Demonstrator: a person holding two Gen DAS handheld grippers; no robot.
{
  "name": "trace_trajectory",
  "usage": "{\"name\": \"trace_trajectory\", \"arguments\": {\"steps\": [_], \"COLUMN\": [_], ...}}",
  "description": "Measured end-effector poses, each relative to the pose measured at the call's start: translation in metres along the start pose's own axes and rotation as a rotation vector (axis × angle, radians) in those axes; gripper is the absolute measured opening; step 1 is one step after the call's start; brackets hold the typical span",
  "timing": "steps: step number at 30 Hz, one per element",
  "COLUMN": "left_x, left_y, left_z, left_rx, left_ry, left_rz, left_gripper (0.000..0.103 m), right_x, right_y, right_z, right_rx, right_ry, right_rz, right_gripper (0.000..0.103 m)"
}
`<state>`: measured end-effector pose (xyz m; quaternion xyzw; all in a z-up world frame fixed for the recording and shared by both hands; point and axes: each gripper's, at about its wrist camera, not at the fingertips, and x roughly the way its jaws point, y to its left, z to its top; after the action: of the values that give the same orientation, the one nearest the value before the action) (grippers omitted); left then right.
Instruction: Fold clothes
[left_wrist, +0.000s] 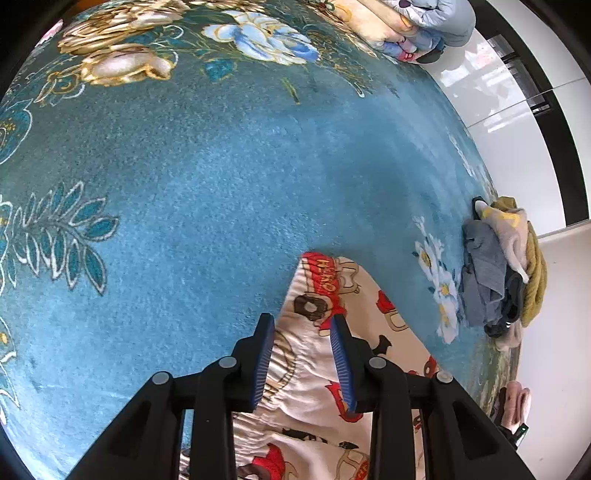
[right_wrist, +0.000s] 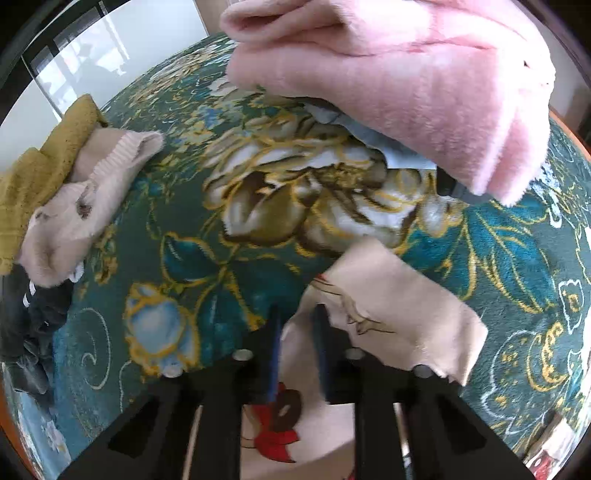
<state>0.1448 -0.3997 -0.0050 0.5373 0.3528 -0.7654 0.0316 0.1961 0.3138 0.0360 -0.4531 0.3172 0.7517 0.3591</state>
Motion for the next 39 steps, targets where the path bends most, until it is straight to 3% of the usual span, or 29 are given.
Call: {"name": "trace_trajectory", "arguments": {"steps": [3,7,16,18,19,21,26,30,39], "left_x": [0.000,-0.002,-0.018,-0.023,-0.026,-0.032,-0.046,-0.058,-0.068], "left_y": [0.005,0.006,0.017,0.020,0.022,0.024,0.030,0.044,0.076], "left_z": [0.000,-0.001,-0.005,-0.008,-0.009,-0.014,-0.026,-0.041,-0.083], "left_rx": [-0.014,-0.011,-0.023,-0.026,-0.027,-0.011,0.028,0.026,0.012], "left_ry": [0.001,-0.001,-0.003,-0.003,-0.003,-0.006,-0.014,-0.007,0.053], "left_rz": [0.000,0.004,0.015,0.010,0.007,0.005,0.006,0.001,-0.015], "left_gripper": [0.036,0.036,0.036,0.036,0.039,0.050,0.052,0.052,0.054], "right_x": [-0.003,-0.013,0.003,0.001,0.000,-0.009,-0.044,-0.074,-0.116], "right_y": [-0.010,-0.022,-0.021,-0.022,-0.022,-0.029,-0.045,-0.073,-0.171], "right_z": [0.002,0.008,0.012,0.014,0.015,0.011,-0.017,-0.050,-0.110], "right_rx": [0.030,0.088,0.077,0.078,0.080,0.104,0.058,0.046,0.195], "right_ry": [-0.008,-0.069,-0.034,-0.023,-0.017,-0.013,-0.018,-0.002,0.001], "right_rz": [0.050,0.149,0.159,0.183,0.196,0.289,0.437,0.521,0.595], "right_gripper": [0.004,0.003,0.003,0.008,0.018,0.027,0.028,0.043,0.045]}}
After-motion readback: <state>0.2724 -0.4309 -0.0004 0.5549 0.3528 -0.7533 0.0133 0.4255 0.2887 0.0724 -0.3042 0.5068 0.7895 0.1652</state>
